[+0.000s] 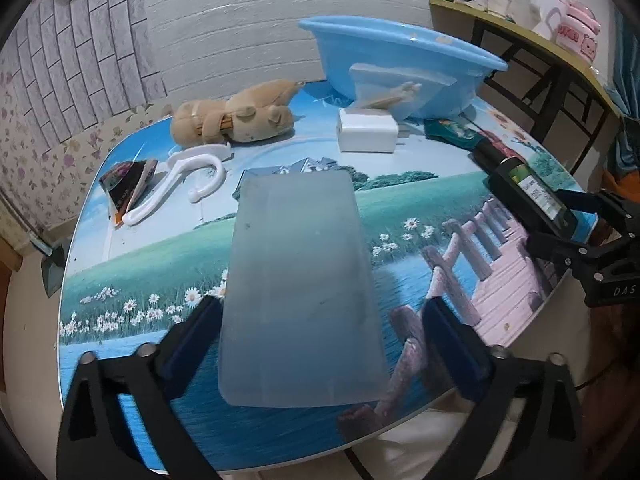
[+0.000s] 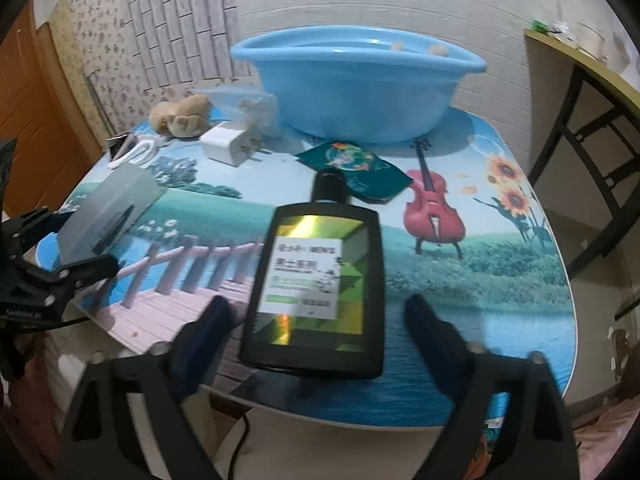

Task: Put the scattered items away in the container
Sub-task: 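Carry the frosted box and green bottle up toward the blue basin with both tools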

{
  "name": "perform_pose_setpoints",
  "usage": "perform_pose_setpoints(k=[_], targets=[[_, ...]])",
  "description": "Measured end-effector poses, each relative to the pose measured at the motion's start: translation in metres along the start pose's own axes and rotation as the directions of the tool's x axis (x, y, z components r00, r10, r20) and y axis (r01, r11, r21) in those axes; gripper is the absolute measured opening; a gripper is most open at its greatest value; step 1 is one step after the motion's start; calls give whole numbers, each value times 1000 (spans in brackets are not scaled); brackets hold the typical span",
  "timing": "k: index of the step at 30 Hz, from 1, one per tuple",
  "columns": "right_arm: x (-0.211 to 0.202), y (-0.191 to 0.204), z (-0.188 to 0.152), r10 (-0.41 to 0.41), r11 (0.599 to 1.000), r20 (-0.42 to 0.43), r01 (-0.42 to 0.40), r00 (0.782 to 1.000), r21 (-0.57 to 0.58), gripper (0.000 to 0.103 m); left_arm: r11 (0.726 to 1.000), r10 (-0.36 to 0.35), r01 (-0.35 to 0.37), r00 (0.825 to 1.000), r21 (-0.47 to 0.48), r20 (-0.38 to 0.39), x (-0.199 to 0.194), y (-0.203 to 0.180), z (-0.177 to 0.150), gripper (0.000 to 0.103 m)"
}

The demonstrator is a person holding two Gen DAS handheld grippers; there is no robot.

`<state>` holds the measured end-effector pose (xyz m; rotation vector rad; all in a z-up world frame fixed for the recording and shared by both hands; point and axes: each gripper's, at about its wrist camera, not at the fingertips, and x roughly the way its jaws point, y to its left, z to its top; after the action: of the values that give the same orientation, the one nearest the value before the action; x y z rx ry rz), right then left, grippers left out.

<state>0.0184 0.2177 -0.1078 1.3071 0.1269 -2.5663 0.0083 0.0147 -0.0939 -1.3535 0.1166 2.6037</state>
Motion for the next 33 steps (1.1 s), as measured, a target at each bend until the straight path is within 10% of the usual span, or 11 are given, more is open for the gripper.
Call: perform_pose_setpoints(k=[16, 22, 33], targets=[[3, -3, 0, -60, 998, 54, 58, 997, 37, 103, 997, 46, -43, 997, -57, 54, 3, 0, 2, 103], [-1, 9, -1, -3, 1000, 95, 6, 995, -29, 82, 998, 38, -34, 996, -52, 77, 0, -1, -3, 102], [-5, -2, -1, 63, 997, 136, -67, 989, 29, 74, 999, -6, 10, 991, -32, 130, -8, -4, -4, 64]])
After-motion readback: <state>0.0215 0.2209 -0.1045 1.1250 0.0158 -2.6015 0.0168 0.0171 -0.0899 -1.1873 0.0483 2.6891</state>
